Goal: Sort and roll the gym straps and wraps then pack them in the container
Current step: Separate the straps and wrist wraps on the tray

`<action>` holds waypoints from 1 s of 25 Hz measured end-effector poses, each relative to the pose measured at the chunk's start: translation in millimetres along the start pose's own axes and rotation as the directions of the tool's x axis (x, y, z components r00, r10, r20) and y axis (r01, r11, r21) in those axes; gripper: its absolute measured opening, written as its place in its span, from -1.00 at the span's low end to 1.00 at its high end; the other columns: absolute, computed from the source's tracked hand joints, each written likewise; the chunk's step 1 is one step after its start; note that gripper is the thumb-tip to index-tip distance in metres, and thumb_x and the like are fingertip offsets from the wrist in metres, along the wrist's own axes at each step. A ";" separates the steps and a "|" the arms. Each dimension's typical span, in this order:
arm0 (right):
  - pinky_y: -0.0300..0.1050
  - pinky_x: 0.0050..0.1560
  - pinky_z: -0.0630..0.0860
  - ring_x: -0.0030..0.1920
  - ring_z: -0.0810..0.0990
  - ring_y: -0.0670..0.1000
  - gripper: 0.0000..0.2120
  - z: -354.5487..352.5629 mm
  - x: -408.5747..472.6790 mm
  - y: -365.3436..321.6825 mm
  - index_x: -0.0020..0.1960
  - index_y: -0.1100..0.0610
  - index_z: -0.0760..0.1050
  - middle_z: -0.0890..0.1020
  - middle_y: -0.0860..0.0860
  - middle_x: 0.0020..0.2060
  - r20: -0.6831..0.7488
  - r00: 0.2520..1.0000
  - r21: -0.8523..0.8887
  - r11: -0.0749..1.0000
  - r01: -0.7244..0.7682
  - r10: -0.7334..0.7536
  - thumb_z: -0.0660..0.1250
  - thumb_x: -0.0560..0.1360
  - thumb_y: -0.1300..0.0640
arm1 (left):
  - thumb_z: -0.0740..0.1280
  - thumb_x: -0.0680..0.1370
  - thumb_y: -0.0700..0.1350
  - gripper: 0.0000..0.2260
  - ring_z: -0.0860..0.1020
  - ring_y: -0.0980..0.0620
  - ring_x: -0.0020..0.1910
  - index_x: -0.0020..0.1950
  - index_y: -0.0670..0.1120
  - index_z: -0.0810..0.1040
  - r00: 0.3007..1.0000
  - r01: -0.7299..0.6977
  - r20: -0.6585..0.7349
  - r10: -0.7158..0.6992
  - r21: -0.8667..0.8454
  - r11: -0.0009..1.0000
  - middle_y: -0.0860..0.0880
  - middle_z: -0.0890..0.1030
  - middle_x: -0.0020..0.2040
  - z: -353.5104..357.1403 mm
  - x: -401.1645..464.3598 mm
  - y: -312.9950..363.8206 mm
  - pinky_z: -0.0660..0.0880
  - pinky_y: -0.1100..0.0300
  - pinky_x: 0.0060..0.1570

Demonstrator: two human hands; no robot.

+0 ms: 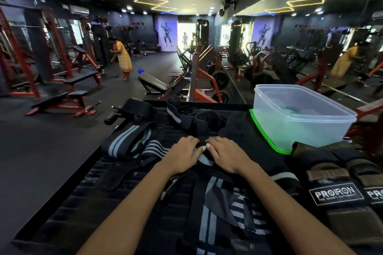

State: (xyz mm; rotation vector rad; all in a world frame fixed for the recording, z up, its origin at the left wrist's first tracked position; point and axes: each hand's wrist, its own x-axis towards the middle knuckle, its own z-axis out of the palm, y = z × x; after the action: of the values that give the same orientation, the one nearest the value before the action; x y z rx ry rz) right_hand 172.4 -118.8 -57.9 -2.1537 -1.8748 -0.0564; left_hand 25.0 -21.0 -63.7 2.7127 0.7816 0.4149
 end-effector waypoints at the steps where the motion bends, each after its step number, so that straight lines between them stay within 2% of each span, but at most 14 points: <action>1: 0.04 0.17 0.39 0.21 0.46 0.09 -0.64 0.7 -0.1 3.8 0.30 0.09 0.42 0.52 0.05 0.24 0.003 1.000 -0.014 1.000 -0.005 0.005 -0.02 0.67 -0.02 | 0.10 0.65 0.08 -0.68 0.42 -0.07 0.05 0.06 -0.16 0.43 1.000 -0.002 0.010 0.002 0.001 1.000 -0.04 0.40 -0.03 0.8 1.5 -1.8 0.41 0.01 0.08; 6: 0.04 0.15 0.39 0.20 0.45 0.06 -0.65 -2.1 2.2 5.8 0.30 0.02 0.40 0.52 0.00 0.21 0.017 1.000 -0.025 1.000 -0.009 0.009 -0.03 0.67 -0.07 | 0.08 0.63 0.15 -0.57 0.40 -0.03 0.16 0.25 -0.16 0.45 0.999 -0.031 0.026 0.032 -0.043 0.999 -0.07 0.46 0.17 3.9 7.0 -13.4 0.38 0.07 0.20; 8: 0.06 0.17 0.40 0.21 0.45 0.04 -0.67 -3.1 2.3 6.0 0.29 0.03 0.40 0.50 -0.01 0.20 -0.006 1.000 0.076 0.997 -0.020 0.020 0.01 0.66 -0.07 | 0.09 0.62 0.18 -0.56 0.40 -0.02 0.17 0.26 -0.14 0.46 0.999 -0.027 0.019 0.028 -0.056 0.998 -0.04 0.46 0.15 4.2 8.2 -15.2 0.37 0.09 0.21; 11: 0.06 0.20 0.44 0.26 0.45 0.05 -0.68 -7.5 20.6 8.1 0.32 0.10 0.36 0.48 0.04 0.23 -0.151 0.981 0.311 0.948 -0.071 0.123 0.15 0.63 -0.01 | 0.11 0.60 0.22 -0.53 0.40 -0.02 0.19 0.28 -0.11 0.44 1.000 -0.017 0.003 0.017 -0.091 0.996 0.00 0.43 0.11 0.5 8.4 -12.5 0.38 0.13 0.19; 12: 0.06 0.22 0.44 0.29 0.43 0.06 -0.64 -8.7 30.1 7.8 0.35 0.12 0.33 0.47 0.06 0.26 -0.173 0.973 0.322 0.942 -0.092 0.155 0.20 0.61 0.01 | 0.12 0.59 0.23 -0.50 0.39 0.00 0.24 0.34 -0.11 0.40 1.000 -0.013 -0.018 0.011 -0.125 0.992 -0.01 0.43 0.18 -0.8 8.2 -11.3 0.38 0.13 0.22; 14: 0.04 0.24 0.44 0.30 0.43 0.09 -0.58 -10.0 47.6 4.4 0.38 0.15 0.31 0.47 0.10 0.29 -0.124 0.974 0.365 0.921 -0.132 0.189 0.28 0.57 0.06 | 0.13 0.57 0.26 -0.40 0.32 0.04 0.37 0.47 -0.10 0.26 0.995 -0.007 -0.098 -0.014 -0.211 0.977 -0.01 0.36 0.38 -4.5 6.9 -9.5 0.37 0.08 0.31; 16: 0.06 0.16 0.48 0.19 0.52 0.13 -0.66 -7.1 59.6 -0.6 0.30 0.15 0.37 0.55 0.12 0.17 -0.060 0.981 0.416 0.898 -0.143 0.184 0.32 0.56 0.13 | 0.15 0.59 0.22 -0.39 0.26 0.05 0.43 0.52 -0.09 0.17 0.983 -0.013 -0.178 -0.034 -0.261 0.965 0.00 0.29 0.45 -6.9 6.5 -12.6 0.37 0.04 0.34; 19: 0.11 -0.05 0.53 -0.09 0.58 0.14 -0.96 -2.0 64.9 -4.6 -0.05 0.13 0.45 0.59 0.07 -0.16 -0.132 0.966 0.388 0.908 -0.155 0.222 0.29 0.54 0.23 | 0.24 0.60 0.06 -0.42 0.24 0.04 0.45 0.54 -0.09 0.11 0.971 -0.026 -0.234 -0.041 -0.274 0.961 -0.01 0.24 0.47 -11.5 6.5 -18.2 0.41 -0.01 0.31; 22: -0.08 -0.13 0.50 -0.22 0.53 -0.03 -0.84 -11.0 59.6 -10.4 -0.14 0.11 0.42 0.54 -0.03 -0.27 -0.285 0.938 0.509 0.861 -0.028 0.199 0.26 0.53 0.34 | 0.34 0.55 0.01 -0.28 0.21 0.08 0.47 0.57 -0.03 0.00 0.968 -0.048 -0.245 -0.046 -0.365 0.930 0.03 0.16 0.51 -14.0 5.5 -16.0 0.41 -0.01 0.33; 23: -0.17 -0.15 0.47 -0.24 0.51 -0.08 -0.83 -18.2 56.2 -15.3 -0.14 0.13 0.42 0.54 -0.03 -0.28 -0.328 0.927 0.577 0.816 0.042 0.184 0.25 0.53 0.36 | 0.36 0.54 0.01 -0.25 0.20 0.08 0.47 0.58 -0.01 -0.03 0.968 -0.059 -0.248 -0.043 -0.392 0.918 0.03 0.14 0.52 -14.1 6.1 -15.0 0.39 -0.01 0.34; 25: -0.18 -0.14 0.46 -0.22 0.52 -0.08 -0.87 -31.9 50.9 -23.2 -0.12 0.17 0.44 0.57 0.04 -0.24 -0.365 0.920 0.667 0.730 0.151 0.144 0.23 0.55 0.35 | 0.38 0.51 0.05 -0.21 0.22 0.07 0.47 0.58 0.01 -0.04 0.959 -0.092 -0.283 -0.035 -0.424 0.901 0.01 0.16 0.53 -12.9 8.6 -13.8 0.35 -0.03 0.39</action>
State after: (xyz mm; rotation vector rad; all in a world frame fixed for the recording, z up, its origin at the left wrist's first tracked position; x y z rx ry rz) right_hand 162.6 -74.7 -12.1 -1.4785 -1.3587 0.1700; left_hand 21.0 -2.6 -55.0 2.2720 0.6244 0.8885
